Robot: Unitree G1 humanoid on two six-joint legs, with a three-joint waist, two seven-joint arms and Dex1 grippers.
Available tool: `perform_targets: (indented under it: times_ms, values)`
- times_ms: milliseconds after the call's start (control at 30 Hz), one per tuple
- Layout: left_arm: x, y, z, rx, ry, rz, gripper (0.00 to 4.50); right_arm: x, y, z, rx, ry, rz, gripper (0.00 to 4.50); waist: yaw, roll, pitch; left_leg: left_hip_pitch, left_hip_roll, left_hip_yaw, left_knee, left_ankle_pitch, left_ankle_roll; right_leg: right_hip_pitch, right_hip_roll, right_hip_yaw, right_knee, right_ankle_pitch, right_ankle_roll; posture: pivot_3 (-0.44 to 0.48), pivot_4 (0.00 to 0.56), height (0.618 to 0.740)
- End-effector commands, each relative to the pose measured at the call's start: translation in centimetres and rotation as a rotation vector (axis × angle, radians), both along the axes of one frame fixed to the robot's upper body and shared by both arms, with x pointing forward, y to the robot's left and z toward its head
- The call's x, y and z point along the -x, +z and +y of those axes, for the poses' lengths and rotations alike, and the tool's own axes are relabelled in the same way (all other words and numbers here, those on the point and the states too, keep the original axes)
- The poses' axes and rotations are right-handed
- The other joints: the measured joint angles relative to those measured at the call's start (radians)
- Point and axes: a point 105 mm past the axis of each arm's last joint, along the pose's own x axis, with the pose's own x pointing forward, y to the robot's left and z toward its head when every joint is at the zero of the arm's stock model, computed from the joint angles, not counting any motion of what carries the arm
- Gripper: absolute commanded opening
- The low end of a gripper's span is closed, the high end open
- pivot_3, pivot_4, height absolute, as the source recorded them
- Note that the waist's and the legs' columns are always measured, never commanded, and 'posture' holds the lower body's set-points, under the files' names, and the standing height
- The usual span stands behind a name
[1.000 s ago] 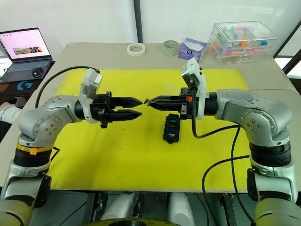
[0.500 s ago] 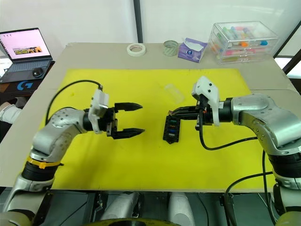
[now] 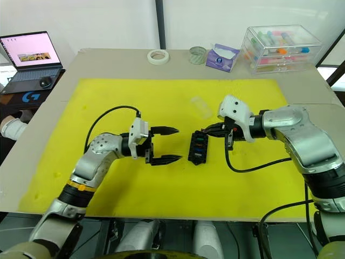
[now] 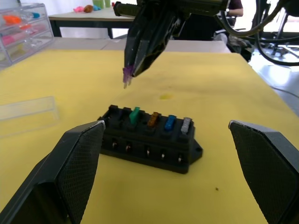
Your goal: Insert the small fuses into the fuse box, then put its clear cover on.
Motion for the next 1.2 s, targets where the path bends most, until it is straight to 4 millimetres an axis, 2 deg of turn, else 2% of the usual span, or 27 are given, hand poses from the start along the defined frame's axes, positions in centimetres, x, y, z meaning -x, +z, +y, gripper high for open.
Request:
perform_targets:
  times_ms: [33, 300, 600, 1200]
  values:
    - [-0.2, 0.5, -0.5, 0.007, -0.007, -0.044, 4.47, -0.4, 0.9, 0.0, 0.02, 0.017, -0.047, 0.0, 0.001, 0.0, 0.0, 0.0, 0.0, 0.0, 0.0, 0.0, 0.0, 0.0, 0.0, 0.0, 0.0, 0.0, 0.0, 0.0, 0.15, 0.74]
    - [-1.2, 0.2, -1.4, 0.012, 0.009, -0.054, 4.47, -1.4, 0.3, 0.8, 0.037, 0.048, -0.059, 0.0, 0.005, 0.0, 0.0, 0.0, 0.0, 0.0, 0.001, 0.0, 0.0, 0.0, 0.0, 0.0, 0.0, 0.0, 0.0, 0.0, 0.15, 0.74]
    - [-1.3, 0.6, -2.2, 0.025, -0.013, -0.057, 4.47, -1.3, -0.3, 0.8, 0.063, 0.069, -0.038, 0.0, 0.006, 0.0, 0.0, 0.0, 0.0, 0.0, 0.001, 0.0, 0.0, 0.0, 0.0, -0.001, 0.0, 0.0, 0.0, 0.0, 0.15, 0.74]
    - [-1.3, 0.4, -2.3, 0.013, -0.019, -0.062, 4.47, -1.2, -1.4, 1.0, 0.095, 0.06, -0.006, 0.0, 0.005, 0.0, 0.0, 0.0, 0.0, 0.0, 0.001, 0.0, 0.0, 0.0, 0.0, -0.001, 0.001, 0.0, 0.0, 0.0, 0.15, 0.74]
